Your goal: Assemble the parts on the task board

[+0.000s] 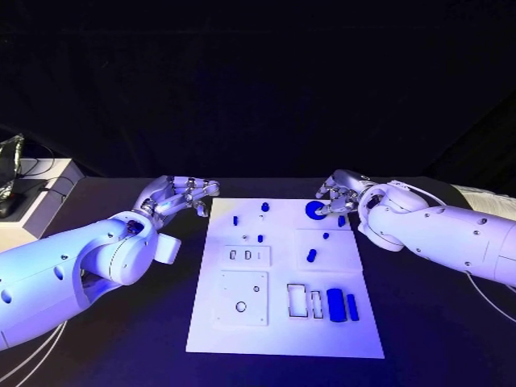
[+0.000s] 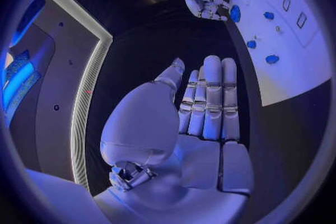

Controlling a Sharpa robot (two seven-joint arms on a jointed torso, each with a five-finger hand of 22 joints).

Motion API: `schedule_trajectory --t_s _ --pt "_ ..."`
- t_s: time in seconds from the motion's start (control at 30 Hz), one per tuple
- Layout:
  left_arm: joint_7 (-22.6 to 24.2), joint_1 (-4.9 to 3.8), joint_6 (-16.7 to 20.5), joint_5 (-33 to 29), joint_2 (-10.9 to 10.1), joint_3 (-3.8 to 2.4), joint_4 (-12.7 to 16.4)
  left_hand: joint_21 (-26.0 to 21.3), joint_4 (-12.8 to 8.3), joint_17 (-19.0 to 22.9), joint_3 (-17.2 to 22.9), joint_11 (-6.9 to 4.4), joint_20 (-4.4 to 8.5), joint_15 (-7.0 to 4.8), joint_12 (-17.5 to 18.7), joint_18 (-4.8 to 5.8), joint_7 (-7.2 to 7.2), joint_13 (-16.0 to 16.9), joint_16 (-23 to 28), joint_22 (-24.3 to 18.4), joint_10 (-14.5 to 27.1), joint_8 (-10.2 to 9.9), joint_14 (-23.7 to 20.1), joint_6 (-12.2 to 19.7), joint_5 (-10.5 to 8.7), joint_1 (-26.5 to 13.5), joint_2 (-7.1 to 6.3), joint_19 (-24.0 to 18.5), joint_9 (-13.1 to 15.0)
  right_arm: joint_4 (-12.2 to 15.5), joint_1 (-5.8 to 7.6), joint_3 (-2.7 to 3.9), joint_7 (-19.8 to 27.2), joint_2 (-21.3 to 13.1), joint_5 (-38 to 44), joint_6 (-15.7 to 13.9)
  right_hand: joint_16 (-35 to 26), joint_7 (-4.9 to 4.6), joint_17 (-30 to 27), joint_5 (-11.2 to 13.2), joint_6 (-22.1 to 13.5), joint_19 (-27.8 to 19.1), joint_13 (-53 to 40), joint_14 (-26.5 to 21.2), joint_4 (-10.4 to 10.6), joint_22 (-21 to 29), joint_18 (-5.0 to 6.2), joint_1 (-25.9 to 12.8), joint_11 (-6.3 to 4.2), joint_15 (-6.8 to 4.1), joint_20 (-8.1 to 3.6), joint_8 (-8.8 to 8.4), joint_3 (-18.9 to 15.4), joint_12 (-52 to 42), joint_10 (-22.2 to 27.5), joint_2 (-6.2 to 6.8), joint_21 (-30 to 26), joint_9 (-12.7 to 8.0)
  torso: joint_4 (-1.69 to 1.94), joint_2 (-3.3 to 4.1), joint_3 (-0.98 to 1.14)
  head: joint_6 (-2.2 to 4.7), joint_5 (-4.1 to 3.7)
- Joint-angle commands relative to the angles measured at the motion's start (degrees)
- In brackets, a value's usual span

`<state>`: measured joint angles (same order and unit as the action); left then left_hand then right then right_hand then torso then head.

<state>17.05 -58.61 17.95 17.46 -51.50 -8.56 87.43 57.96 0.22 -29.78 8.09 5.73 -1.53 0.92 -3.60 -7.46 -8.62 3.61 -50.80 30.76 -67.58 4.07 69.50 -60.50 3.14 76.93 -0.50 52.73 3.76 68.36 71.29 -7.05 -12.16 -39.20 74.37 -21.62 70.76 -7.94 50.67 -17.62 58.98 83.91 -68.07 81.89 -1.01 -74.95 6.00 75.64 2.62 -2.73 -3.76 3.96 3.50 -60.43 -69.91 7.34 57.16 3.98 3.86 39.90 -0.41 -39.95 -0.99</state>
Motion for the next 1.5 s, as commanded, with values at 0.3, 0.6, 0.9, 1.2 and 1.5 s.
schedule_trajectory --t_s 0.3,0.6,0.9,1.2,1.5 --pt "-0.02 0.0 -1.6 0.1 -0.12 -0.05 -0.09 0.31 -0.24 0.07 0.17 -0.19 0.05 0.07 -0.08 -0.49 0.09 -0.04 -0.31 -0.06 0.28 -0.27 -0.35 0.31 -0.14 -0.02 0.48 -0.31 0.03 -1.81 -0.13 0.02 -1.38 0.85 -0.16 2.24 1.04 -0.56 2.52 -0.76 -1.02 3.43 -2.44 0.32 0.73 -8.1 -0.12 -0.03 -0.64 0.36 0.66 0.01 0.24 -2.34 -2.02 0.79 2.52 0.06 0.14 0.22 0.07 -0.61 0.12" --pt "-0.32 0.0 -1.64 0.11 -0.12 -0.05 -0.11 0.34 -0.2 0.11 0.28 -0.17 0.05 0.08 -0.08 -0.48 0.04 -0.04 -0.34 -0.08 0.27 -0.27 -0.35 0.31 -0.14 -0.15 0.58 -0.33 0.03 -2.78 -0.43 0.02 -1.14 2.0 1.15 3.21 1.17 -0.49 2.98 -0.99 -0.78 3.4 -2.71 0.35 0.83 -8.18 -0.16 -0.22 -0.67 0.36 0.68 0.04 0.25 -2.52 -2.21 0.81 2.99 0.06 0.23 0.29 0.15 -0.95 0.21" --pt "-0.58 -0.01 -1.53 0.13 -0.21 -0.05 -0.15 0.4 -0.34 0.15 0.54 -0.15 0.07 0.08 -0.06 -0.49 -0.01 -0.05 -0.39 -0.09 0.37 -0.28 -0.35 0.36 -0.14 0.03 0.7 -0.33 0.03 -3.68 -0.67 0.02 -1.41 2.62 1.07 4.76 1.26 -0.43 3.43 -2.1 -0.39 3.34 -3.07 0.39 0.98 -8.25 -0.22 -0.48 -0.71 0.34 0.68 0.09 0.51 -2.77 -2.35 0.16 3.49 0.07 0.21 0.27 0.04 -1.12 0.28" --pt "-0.82 -0.01 -1.47 0.15 -0.3 -0.05 -0.12 0.6 -0.65 0.25 1.8 -0.11 0.05 0.1 -0.06 -0.55 -0.11 -0.06 -0.49 -0.08 0.48 -0.29 -0.41 0.45 -0.12 0.08 0.82 -0.44 0.03 -4.24 -0.69 0.02 -2.28 2.61 0.67 6.26 1.29 -0.35 4.11 -4.52 0.07 3.28 -4.15 0.47 -0.03 -8.29 -0.28 -2.98 -0.84 0.24 0.58 -0.06 1.05 -3.62 -2.93 -2.65 4.06 -0.02 0.19 0.27 0.11 -1.27 0.24" --pt "-0.83 -0.01 -1.49 0.18 -0.41 -0.05 -0.12 0.77 -0.77 0.34 2.71 -0.11 0.02 0.1 -0.07 -0.58 -0.1 -0.06 -0.58 -0.11 0.49 -0.27 -0.43 0.47 -0.12 -0.26 0.5 -0.53 0.03 -4.11 -0.69 0.02 -2.32 2.42 0.64 6.47 1.36 -0.52 4.4 -4.49 -0.56 3.23 -4.01 0.5 -0.26 -8.34 -0.33 -3.07 -0.68 0.36 0.65 -0.14 0.81 -3.28 -2.6 -1.59 4.29 -0.06 0.16 0.36 0.17 -1.29 0.13"
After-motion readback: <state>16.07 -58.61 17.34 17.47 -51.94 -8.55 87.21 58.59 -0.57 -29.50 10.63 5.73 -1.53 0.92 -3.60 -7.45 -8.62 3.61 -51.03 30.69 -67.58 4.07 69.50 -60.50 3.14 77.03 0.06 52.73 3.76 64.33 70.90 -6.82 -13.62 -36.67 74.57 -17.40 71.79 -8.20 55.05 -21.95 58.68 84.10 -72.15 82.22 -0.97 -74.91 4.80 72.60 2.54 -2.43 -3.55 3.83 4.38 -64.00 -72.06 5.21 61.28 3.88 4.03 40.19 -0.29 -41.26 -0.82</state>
